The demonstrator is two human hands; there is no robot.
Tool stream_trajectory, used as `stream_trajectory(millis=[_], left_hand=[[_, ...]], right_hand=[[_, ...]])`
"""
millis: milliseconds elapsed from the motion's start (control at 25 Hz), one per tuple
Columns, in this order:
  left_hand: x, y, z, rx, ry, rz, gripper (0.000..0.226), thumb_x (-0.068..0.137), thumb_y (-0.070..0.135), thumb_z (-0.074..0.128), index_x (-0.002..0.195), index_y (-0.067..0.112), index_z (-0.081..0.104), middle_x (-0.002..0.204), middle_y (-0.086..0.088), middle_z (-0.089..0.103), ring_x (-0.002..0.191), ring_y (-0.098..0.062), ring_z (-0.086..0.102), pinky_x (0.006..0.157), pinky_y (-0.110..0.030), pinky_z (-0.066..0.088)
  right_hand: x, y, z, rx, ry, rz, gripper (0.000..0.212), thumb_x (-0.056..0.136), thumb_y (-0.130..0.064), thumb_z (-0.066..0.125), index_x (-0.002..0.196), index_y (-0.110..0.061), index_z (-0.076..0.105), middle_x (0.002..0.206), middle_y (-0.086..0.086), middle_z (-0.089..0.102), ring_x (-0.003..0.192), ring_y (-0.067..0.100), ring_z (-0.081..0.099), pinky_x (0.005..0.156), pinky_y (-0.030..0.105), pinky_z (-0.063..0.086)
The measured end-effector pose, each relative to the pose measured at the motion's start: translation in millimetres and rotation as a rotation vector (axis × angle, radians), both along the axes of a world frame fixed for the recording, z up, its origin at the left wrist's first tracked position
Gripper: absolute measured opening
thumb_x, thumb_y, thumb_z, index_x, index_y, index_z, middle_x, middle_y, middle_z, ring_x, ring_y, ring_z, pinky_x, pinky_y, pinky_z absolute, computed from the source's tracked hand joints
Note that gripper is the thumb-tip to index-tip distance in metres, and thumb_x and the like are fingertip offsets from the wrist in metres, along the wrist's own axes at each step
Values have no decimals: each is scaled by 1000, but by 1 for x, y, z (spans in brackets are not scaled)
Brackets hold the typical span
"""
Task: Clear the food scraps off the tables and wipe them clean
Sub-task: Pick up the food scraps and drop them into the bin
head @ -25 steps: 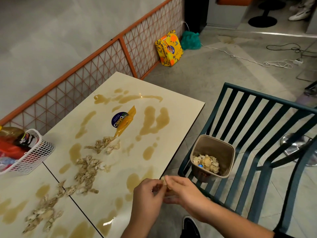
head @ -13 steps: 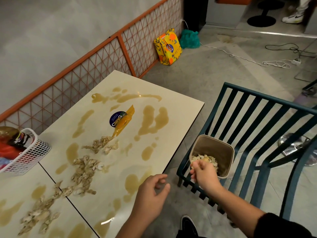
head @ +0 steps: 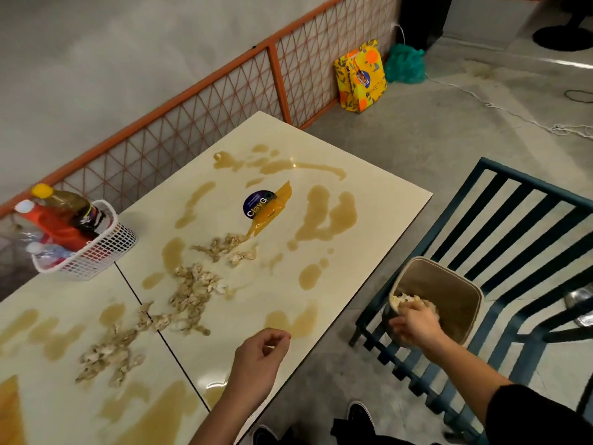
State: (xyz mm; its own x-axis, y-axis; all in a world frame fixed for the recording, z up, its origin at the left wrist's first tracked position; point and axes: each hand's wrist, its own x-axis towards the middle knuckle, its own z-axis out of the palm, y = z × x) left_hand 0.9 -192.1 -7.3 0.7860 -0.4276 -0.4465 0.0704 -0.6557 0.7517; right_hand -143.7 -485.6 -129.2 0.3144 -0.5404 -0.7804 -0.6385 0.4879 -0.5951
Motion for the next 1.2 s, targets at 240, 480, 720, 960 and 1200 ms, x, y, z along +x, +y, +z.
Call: stream_trajectory(millis=[240, 480, 720, 960, 1200], left_hand=[[29, 68, 2, 1, 11, 164, 10, 91, 29, 67, 85, 31, 75, 84, 18, 73, 80, -7, 68, 79, -29, 55], [50, 165, 2, -16, 50, 288, 14, 91, 23, 67, 81, 28, 75, 83, 10, 73, 74, -14, 68, 76, -28, 53], [44, 261, -8, -19, 105, 427, 18, 89, 22, 70, 76, 34, 75, 80, 2, 74, 66, -8, 65, 68, -18, 50], [41, 342, -18, 24, 114, 530, 12, 89, 23, 71, 82, 29, 78, 83, 6, 75, 71, -11, 69, 67, -14, 50], [63, 387, -34, 48, 121, 499, 12, 90, 25, 69, 81, 31, 76, 83, 7, 74, 69, -4, 66, 73, -22, 53]], right_hand=[[93, 113, 53, -334, -159, 640, 17, 102, -16, 50, 107, -23, 65, 85, 5, 71, 68, 18, 62, 56, 26, 46], [196, 223, 57, -699, -235, 1378, 33, 101, -26, 44, 126, -19, 65, 121, 3, 63, 112, 20, 57, 91, 30, 47], [285, 248, 17, -819, 59, 1507, 63, 98, -30, 47, 158, -25, 27, 160, 17, 18, 139, 42, 34, 112, 43, 36], [331, 255, -5, -921, 121, 1411, 47, 94, -20, 52, 141, -15, 54, 137, 11, 49, 130, 33, 48, 106, 37, 42], [304, 297, 9, -766, -56, 924, 7, 90, -10, 64, 92, -8, 70, 93, 12, 69, 90, 33, 65, 76, 35, 52]])
